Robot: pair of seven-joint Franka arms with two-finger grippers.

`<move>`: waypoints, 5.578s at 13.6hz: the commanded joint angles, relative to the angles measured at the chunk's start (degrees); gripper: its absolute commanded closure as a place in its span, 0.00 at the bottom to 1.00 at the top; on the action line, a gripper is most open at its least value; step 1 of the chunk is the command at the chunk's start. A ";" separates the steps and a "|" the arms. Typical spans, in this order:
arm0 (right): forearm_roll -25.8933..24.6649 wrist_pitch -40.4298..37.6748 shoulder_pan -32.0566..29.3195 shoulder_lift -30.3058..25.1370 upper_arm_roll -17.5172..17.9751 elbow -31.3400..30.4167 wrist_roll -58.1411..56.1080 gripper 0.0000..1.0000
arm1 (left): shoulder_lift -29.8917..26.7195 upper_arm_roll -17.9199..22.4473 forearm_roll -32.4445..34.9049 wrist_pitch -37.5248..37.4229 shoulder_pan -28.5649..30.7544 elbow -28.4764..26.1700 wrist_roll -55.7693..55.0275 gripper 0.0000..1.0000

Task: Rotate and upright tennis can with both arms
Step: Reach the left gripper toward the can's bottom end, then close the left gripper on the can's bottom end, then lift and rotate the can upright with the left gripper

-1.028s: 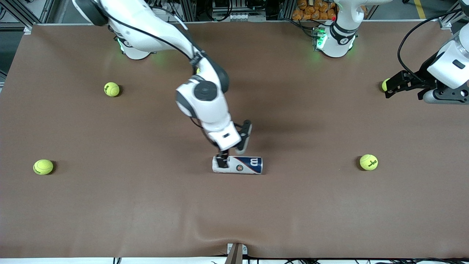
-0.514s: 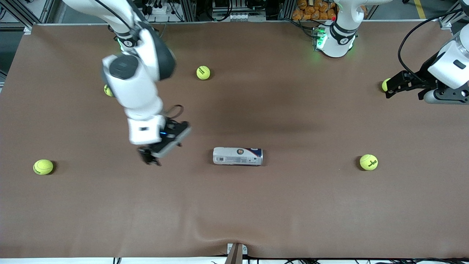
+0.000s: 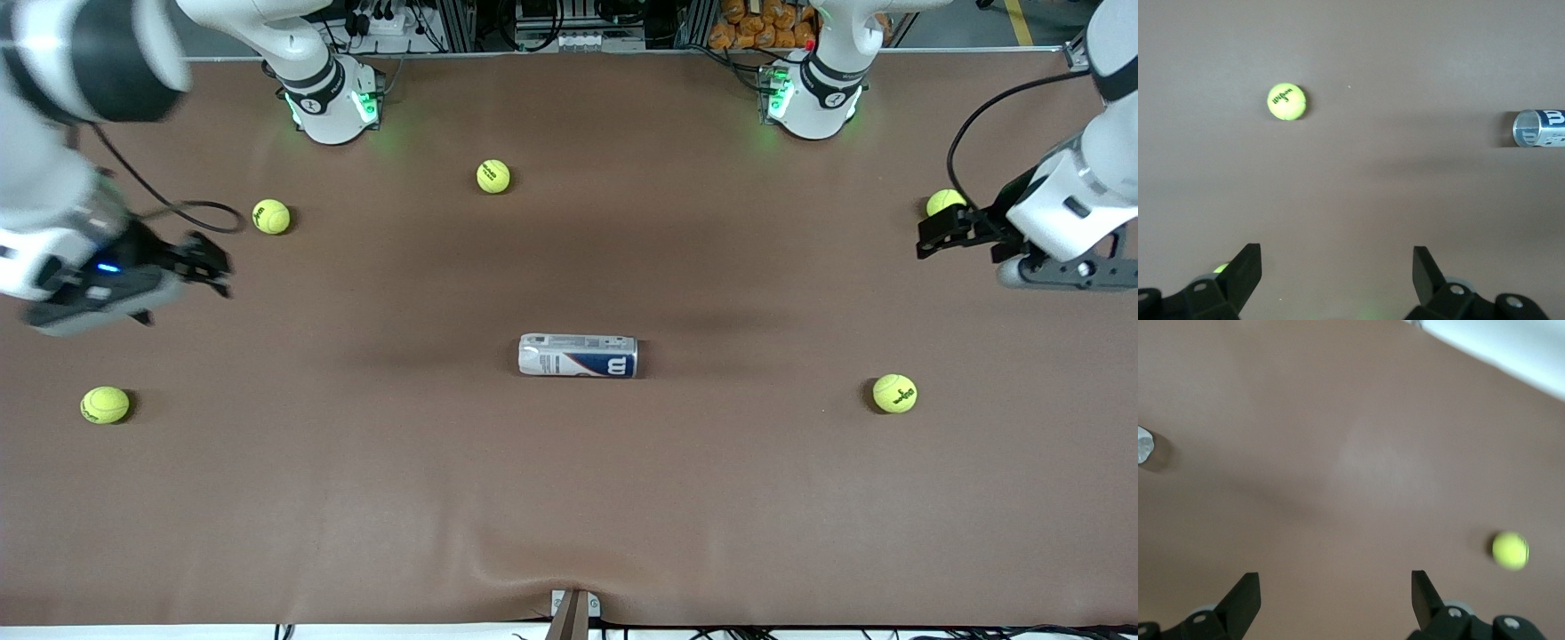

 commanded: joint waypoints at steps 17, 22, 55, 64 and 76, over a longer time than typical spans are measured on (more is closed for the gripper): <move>4.07 -21.58 -11.95 -6.18 3.30 8.71 17.50 0.00 | 23.83 -1.39 -42.59 11.61 0.53 2.20 13.79 0.00; 3.01 -21.49 -11.77 -5.82 3.21 8.62 17.49 0.00 | 29.63 -1.93 -48.81 16.83 -2.12 1.67 23.10 0.00; 3.10 -21.49 -10.28 -5.65 3.30 8.27 17.58 0.00 | 44.32 -1.93 -80.83 29.75 -14.60 0.17 45.45 0.19; 3.10 -21.31 -10.01 -5.56 3.30 8.36 17.58 0.00 | 44.15 -1.49 -80.04 30.44 -16.44 0.96 43.18 0.97; 3.10 -21.14 -9.93 -5.47 3.30 8.36 17.58 0.00 | 40.29 -1.49 -43.26 41.53 -26.81 14.23 -6.42 1.00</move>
